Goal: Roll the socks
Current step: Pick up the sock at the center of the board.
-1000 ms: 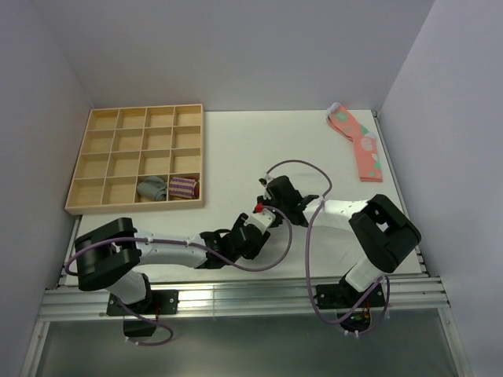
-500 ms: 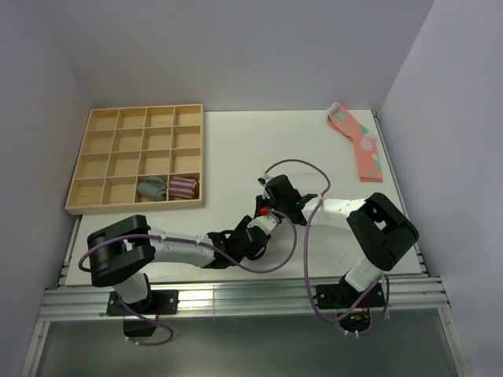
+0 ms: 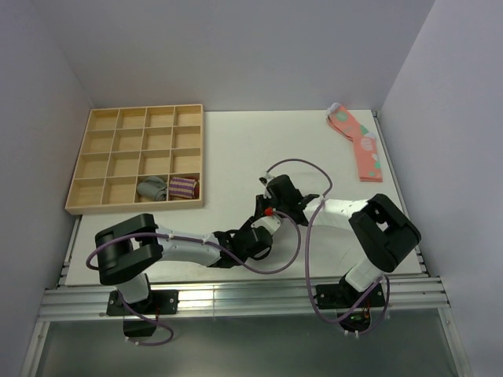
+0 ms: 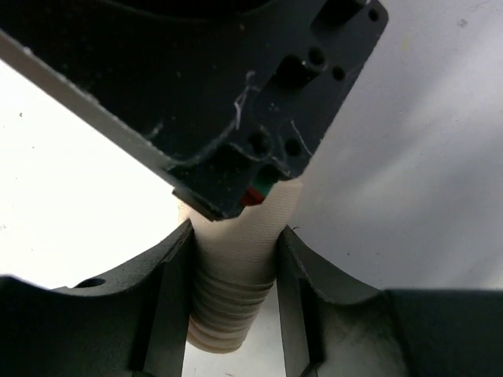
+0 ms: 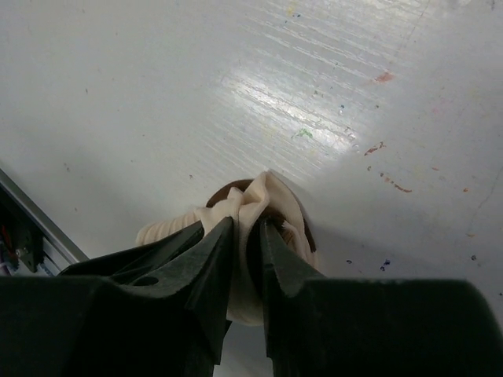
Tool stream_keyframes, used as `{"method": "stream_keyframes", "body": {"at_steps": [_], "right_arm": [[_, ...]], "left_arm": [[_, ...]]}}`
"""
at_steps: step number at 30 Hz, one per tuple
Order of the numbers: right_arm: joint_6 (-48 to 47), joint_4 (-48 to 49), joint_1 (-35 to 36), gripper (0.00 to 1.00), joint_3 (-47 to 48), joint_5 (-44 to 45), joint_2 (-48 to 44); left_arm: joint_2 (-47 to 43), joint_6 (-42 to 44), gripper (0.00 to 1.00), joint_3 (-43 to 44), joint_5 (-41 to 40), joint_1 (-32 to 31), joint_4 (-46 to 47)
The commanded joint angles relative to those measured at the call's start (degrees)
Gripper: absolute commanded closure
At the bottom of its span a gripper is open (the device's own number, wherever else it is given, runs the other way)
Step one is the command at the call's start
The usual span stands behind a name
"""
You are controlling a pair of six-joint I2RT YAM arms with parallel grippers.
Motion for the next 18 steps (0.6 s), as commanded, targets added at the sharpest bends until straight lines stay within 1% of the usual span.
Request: {"method": "stream_keyframes", "body": {"at_steps": [1,3,5,9,11,16,18], "right_arm": [[-0.67,-7.53,0.70,0.71,-2.74,3.40,-1.01],[0.29,-8.68,0.61,0.61,-2.56,4.63,-4.17],[1.17,-10.87,0.17,0.55,-1.69,6.99,-7.24],[4.24,-13.34,-0.79,0.49,-0.81,10.95,-13.84],[5.22,-13.08,-1.32,0.43,-0.98,10.62,-18.22],[7.50,-14.83,-3.96,0.39,0.25,11.31,-23.77],[8.38,-15.01,-4.92,0.37,-0.01,11.84,-26.59]], "left_arm": [[2.97,-2.13,1.00,-0.82,8.52,-0.24,1.46],[2.70,-2.92,1.00,-0.82,8.70,-0.24,1.82],[2.44,-3.97,1.00,-0.99,9.05,-0.24,2.69],[1.03,-6.17,1.00,-1.43,9.49,-0.24,4.01],[0.33,-6.88,1.00,-1.70,9.75,-0.15,4.28],[-1.25,-9.16,1.00,-1.52,8.79,-0.15,3.84],[-3.53,-10.56,1.00,-2.05,8.09,0.29,3.49]]}}
